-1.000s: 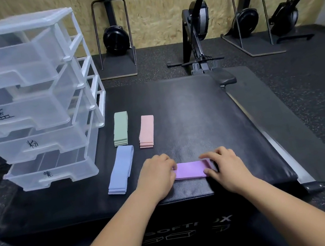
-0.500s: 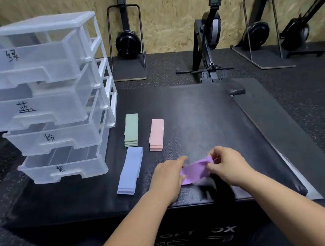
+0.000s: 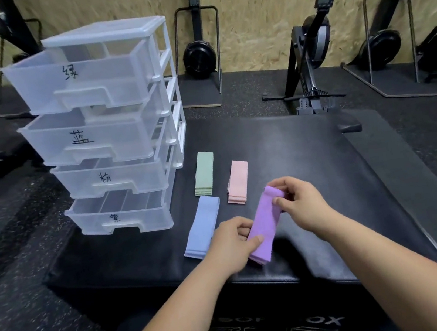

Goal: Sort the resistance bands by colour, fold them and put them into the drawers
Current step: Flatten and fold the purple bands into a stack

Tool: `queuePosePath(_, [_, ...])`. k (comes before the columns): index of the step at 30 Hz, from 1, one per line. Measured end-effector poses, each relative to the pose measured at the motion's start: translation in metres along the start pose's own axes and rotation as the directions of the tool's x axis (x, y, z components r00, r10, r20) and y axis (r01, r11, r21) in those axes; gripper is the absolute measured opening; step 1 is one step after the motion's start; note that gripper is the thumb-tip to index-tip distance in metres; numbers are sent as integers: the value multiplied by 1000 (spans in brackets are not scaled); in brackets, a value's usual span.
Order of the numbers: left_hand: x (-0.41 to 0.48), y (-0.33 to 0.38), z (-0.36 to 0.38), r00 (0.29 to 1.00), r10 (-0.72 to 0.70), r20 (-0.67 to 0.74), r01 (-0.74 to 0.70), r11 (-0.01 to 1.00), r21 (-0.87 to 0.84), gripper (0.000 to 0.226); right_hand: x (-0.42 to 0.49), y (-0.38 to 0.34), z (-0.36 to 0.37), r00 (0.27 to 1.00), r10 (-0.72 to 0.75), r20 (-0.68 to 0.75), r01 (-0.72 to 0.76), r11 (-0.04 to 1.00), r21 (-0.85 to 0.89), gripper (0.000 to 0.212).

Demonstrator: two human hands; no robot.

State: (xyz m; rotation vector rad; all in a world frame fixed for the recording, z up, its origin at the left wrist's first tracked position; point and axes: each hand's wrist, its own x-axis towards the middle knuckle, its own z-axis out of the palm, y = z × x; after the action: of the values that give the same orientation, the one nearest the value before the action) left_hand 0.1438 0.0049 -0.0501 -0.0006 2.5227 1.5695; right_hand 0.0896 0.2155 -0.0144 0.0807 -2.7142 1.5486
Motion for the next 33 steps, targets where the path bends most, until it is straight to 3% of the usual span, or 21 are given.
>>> queuePosePath(6, [-9,-1,-4,986,-122,-111,117,992,-54,32,27,8,36,998,29,58,-24,996,-80,38])
queuePosePath(12, [-11,-2,4,986,-82,-142,109,975,192,27,34,21,60,994,37,99,-15,976,-219,35])
queuePosePath(15, [-8,-2,9,990,-4,-144,70,889,452,26,29,27,65,997,-1,75,21,961,-275,35])
queuePosePath(17, [-7,1,13,992,23,-127,57,807,587,26,26,32,68,994,-92,58,108,905,-412,31])
queuePosePath(19, [-7,3,18,994,14,-108,63,738,672,28,25,38,68,991,-134,26,129,854,-504,26])
queuePosePath(24, [-7,15,21,997,2,-79,61,627,777,35,24,41,66,994,-105,-8,85,849,-521,16])
queuePosePath(27, [-8,20,17,997,22,-74,42,647,762,26,24,36,62,995,-102,13,95,858,-505,15])
queuePosePath(33, [11,23,-20,978,112,-176,4,835,551,31,42,16,42,992,-121,44,126,859,-496,24])
